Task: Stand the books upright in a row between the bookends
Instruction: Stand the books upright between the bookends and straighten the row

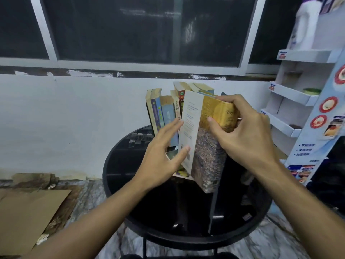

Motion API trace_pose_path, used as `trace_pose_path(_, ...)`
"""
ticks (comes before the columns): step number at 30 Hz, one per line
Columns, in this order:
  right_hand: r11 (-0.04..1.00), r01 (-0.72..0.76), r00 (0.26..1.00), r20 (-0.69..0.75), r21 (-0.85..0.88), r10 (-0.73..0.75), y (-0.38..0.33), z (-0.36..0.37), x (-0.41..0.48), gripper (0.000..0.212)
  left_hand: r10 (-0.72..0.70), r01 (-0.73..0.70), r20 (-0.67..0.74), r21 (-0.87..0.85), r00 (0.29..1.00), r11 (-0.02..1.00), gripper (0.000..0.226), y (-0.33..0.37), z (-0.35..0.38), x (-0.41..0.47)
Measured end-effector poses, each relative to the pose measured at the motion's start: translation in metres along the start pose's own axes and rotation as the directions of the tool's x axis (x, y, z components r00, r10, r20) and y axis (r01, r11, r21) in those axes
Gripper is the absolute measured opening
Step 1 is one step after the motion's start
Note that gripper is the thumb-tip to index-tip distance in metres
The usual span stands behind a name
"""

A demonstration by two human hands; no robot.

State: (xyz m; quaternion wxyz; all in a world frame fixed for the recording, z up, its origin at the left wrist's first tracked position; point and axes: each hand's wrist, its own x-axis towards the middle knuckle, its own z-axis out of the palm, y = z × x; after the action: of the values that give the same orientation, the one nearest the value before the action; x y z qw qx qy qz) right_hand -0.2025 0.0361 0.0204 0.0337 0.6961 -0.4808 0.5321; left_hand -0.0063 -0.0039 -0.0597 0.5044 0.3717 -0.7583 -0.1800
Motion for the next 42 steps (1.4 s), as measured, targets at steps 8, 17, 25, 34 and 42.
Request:
trace_pose_path(8,0.981,-0.063,0.998,-0.022,-0.183,0.06,0.048,-0.044,0.016,0.034,0.081,-0.096,0.065,0.294,0.995,0.951,0.071,-0.008,0.026,0.111)
trace_pose_path(17,0.953,-0.09,0.995,0.013,-0.289,0.098,0.092,-0.046,0.029,0.035,0.032,-0.144,0.188,0.622,0.982,0.77,0.075,-0.029,0.066,0.203)
trace_pose_path(25,0.957,-0.084,0.995,0.021,-0.278,0.094,0.114,-0.028,0.045,0.033,0.049,-0.187,0.206,0.73,0.977,0.658,0.072,-0.041,0.072,0.221)
trace_pose_path(34,0.951,-0.059,0.997,0.034,-0.304,0.073,0.129,-0.007,0.071,0.032,0.126,-0.207,0.165,0.739,0.978,0.641,0.085,-0.054,0.074,0.216)
trace_pose_path(42,0.954,-0.016,1.0,0.021,-0.298,0.023,0.143,0.016,0.103,0.03,0.183,-0.17,0.058,0.71,0.981,0.683,0.074,-0.066,0.082,0.219)
